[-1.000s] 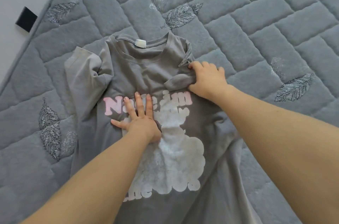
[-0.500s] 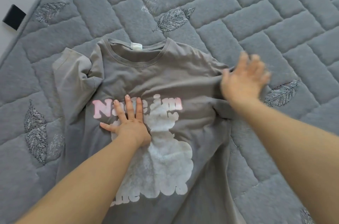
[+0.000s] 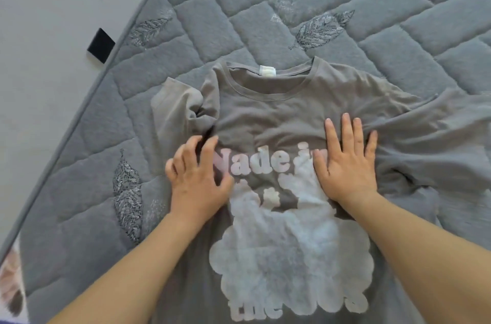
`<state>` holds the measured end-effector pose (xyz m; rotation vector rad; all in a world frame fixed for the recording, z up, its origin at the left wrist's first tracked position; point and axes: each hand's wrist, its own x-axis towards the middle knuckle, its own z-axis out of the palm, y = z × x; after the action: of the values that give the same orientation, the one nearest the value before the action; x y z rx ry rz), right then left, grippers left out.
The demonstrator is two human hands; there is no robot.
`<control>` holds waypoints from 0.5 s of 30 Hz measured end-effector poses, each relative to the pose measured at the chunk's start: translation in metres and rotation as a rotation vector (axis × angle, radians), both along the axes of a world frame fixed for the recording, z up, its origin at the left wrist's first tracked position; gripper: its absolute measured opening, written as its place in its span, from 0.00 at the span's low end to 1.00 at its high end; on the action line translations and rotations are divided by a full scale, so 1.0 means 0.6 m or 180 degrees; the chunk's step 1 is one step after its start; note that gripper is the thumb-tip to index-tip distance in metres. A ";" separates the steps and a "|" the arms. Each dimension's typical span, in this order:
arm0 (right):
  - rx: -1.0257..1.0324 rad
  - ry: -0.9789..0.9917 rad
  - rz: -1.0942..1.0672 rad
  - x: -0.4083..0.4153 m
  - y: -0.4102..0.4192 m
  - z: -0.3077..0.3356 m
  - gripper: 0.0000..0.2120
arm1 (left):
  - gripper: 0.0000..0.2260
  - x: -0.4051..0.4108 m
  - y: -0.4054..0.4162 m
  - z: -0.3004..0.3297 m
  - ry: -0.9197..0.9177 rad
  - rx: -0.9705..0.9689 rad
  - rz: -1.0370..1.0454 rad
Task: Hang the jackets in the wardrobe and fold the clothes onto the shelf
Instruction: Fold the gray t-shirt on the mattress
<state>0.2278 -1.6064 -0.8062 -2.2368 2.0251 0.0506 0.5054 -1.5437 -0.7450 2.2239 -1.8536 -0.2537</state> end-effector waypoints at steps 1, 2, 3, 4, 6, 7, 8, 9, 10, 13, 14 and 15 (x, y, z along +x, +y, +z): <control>0.0060 0.0085 -0.0004 0.002 -0.002 0.009 0.34 | 0.30 0.015 -0.013 0.007 0.0069 -0.0195 0.0433; 0.0129 0.0171 -0.0011 0.005 -0.003 0.017 0.34 | 0.30 0.030 -0.030 0.014 0.0224 -0.0287 0.0894; 0.0173 0.0245 -0.0048 0.008 -0.003 0.026 0.35 | 0.32 0.044 -0.050 0.019 0.0487 -0.0357 0.1374; 0.0188 0.0293 -0.0115 0.014 -0.004 0.033 0.35 | 0.33 0.059 -0.071 0.023 0.0783 -0.0389 0.1848; 0.0135 0.0170 -0.0189 0.039 -0.009 0.045 0.35 | 0.37 0.092 -0.109 0.023 0.1129 -0.0080 0.2519; 0.0107 0.0028 -0.0102 0.061 -0.016 0.050 0.36 | 0.40 0.106 -0.125 0.017 0.1149 0.0223 0.2592; 0.0089 -0.0099 0.0095 0.085 -0.023 0.051 0.36 | 0.42 0.119 -0.139 0.013 0.1185 0.0477 0.2562; 0.0061 -0.0168 0.0354 0.111 -0.030 0.050 0.36 | 0.44 0.129 -0.154 0.010 0.1336 0.0600 0.2592; 0.0027 -0.0177 0.0556 0.132 -0.034 0.044 0.35 | 0.44 0.133 -0.169 0.008 0.1537 0.0622 0.2710; -0.0078 -0.0125 0.0609 0.149 -0.042 0.015 0.34 | 0.35 0.125 -0.190 -0.003 0.1620 0.0789 0.2746; -0.0107 -0.0114 0.0582 0.146 -0.042 0.007 0.34 | 0.29 0.122 -0.189 -0.007 0.1738 0.0774 0.2697; -0.0125 -0.0101 0.0575 0.142 -0.043 0.002 0.34 | 0.23 0.122 -0.185 -0.007 0.2054 0.0555 0.2735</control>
<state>0.3133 -1.6323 -0.8051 -2.4223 1.8189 -0.0082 0.5784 -1.6544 -0.7491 2.4076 -0.5074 -0.8417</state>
